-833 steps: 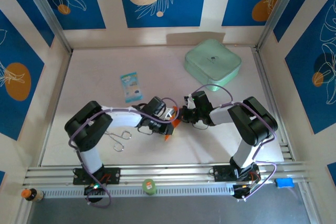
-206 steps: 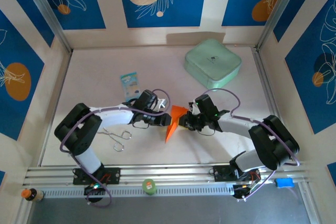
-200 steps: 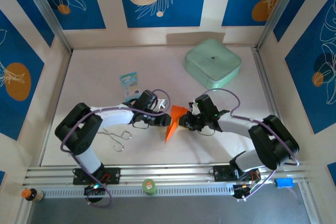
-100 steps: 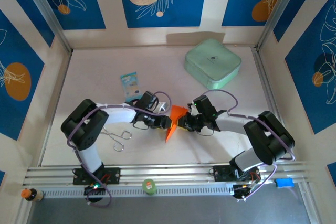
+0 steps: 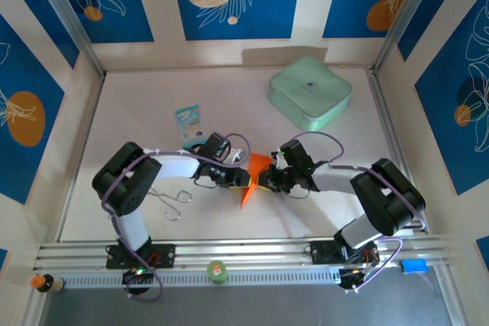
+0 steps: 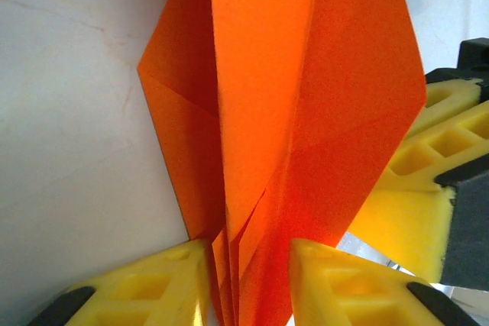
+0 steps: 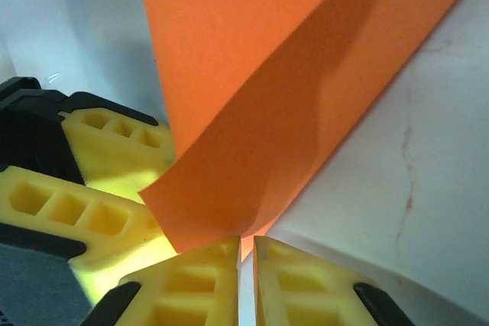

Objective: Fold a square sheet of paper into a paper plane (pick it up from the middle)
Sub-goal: Move the paper plane to the center of the table.

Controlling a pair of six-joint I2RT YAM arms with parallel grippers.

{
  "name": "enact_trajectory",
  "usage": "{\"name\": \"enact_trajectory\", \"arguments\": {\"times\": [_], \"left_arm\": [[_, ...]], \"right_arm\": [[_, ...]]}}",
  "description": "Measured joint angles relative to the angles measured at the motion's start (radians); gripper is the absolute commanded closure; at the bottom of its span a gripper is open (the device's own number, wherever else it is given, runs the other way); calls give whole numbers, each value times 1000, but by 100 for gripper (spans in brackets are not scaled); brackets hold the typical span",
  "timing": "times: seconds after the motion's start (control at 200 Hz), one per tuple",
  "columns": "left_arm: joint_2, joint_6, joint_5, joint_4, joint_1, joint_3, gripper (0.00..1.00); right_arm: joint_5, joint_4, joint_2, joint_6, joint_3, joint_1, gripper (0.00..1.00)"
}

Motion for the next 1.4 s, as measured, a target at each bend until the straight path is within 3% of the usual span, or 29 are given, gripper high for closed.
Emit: {"name": "enact_trajectory", "arguments": {"times": [0.675, 1.01, 1.17, 1.4], "left_arm": [[32, -15, 36, 50, -11, 2, 74], [39, -7, 28, 43, -34, 5, 88], [-22, 15, -45, -14, -40, 5, 93], [-230, 50, -250, -148, -42, 5, 95]], "right_arm": [[-3, 53, 11, 18, -49, 0, 89], [-5, 73, 6, 26, -55, 0, 88], [17, 45, -56, 25, -56, 0, 88], [130, -68, -206, 14, -55, 0, 88]]}}
